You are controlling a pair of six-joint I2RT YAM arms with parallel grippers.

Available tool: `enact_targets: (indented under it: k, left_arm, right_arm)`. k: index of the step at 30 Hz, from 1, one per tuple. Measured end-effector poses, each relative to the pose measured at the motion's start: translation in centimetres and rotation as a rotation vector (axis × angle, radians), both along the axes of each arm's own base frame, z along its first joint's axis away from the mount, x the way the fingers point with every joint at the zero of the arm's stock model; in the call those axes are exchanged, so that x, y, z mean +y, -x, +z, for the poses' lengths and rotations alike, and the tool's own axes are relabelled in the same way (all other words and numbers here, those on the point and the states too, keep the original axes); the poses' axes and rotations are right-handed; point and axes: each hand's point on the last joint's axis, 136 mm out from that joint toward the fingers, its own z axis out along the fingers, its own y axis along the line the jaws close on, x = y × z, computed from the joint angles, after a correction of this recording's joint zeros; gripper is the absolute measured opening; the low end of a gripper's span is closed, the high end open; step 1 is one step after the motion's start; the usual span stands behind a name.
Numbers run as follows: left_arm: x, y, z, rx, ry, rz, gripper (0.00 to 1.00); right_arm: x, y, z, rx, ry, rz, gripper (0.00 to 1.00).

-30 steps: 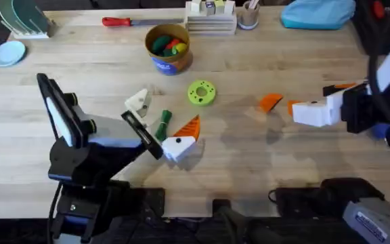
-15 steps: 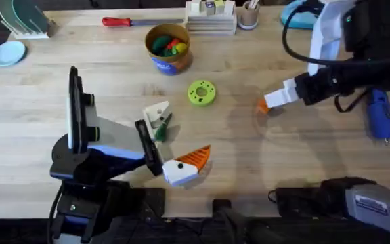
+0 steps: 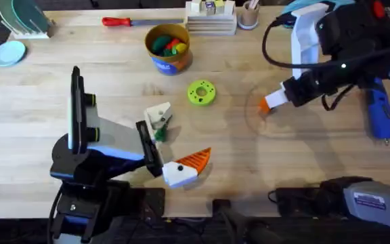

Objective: Pick up the gripper from the table and insert it into the empty holder that is missing its gripper. Then pick up a screw, insert it into the mounting hole, and use the screwdriver to tighten it. Finally, clean up the table by picking up the vegetable and placing it into the bucket.

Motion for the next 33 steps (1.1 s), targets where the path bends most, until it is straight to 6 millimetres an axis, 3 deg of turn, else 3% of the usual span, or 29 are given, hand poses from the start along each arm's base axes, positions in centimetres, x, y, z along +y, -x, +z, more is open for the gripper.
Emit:
enact_targets:
  k: [5,6,11,13,18,23,29,32,33]
  left_arm:
    - [0.0,0.0,0.0,0.0,0.0,0.0,0.993]
    - [0.0,0.0,0.0,0.0,0.0,0.0,0.993]
    - [0.0,0.0,0.0,0.0,0.0,0.0,0.993]
    - [0.0,0.0,0.0,0.0,0.0,0.0,0.993]
    - [0.0,0.0,0.0,0.0,0.0,0.0,0.993]
    - [0.0,0.0,0.0,0.0,0.0,0.0,0.993]
    - [0.0,0.0,0.0,0.0,0.0,0.0,0.993]
    - [0.0,0.0,0.0,0.0,0.0,0.0,0.993]
    - [0.0,0.0,0.0,0.0,0.0,0.0,0.992]
  right_arm:
    - [0.0,0.0,0.0,0.001,0.0,0.0,0.062]
    - [0.0,0.1,0.0,0.003,0.0,-0.001,0.021]
    - [-0.2,1.5,1.2,0.036,0.005,0.0,0.011]
    - [-0.2,1.7,3.0,0.015,0.002,-0.001,0.009]
    - [-0.1,1.2,9.8,-0.193,-0.04,-0.025,0.008]
    - [0.7,1.7,13.7,-0.374,-0.209,-0.071,0.008]
    - [5.0,1.0,12.5,-0.404,-0.667,-0.084,0.008]
    - [7.2,1.9,10.6,-0.266,-0.855,-0.121,0.008]
    - [9.8,3.9,9.4,-0.088,-0.966,-0.124,0.008]
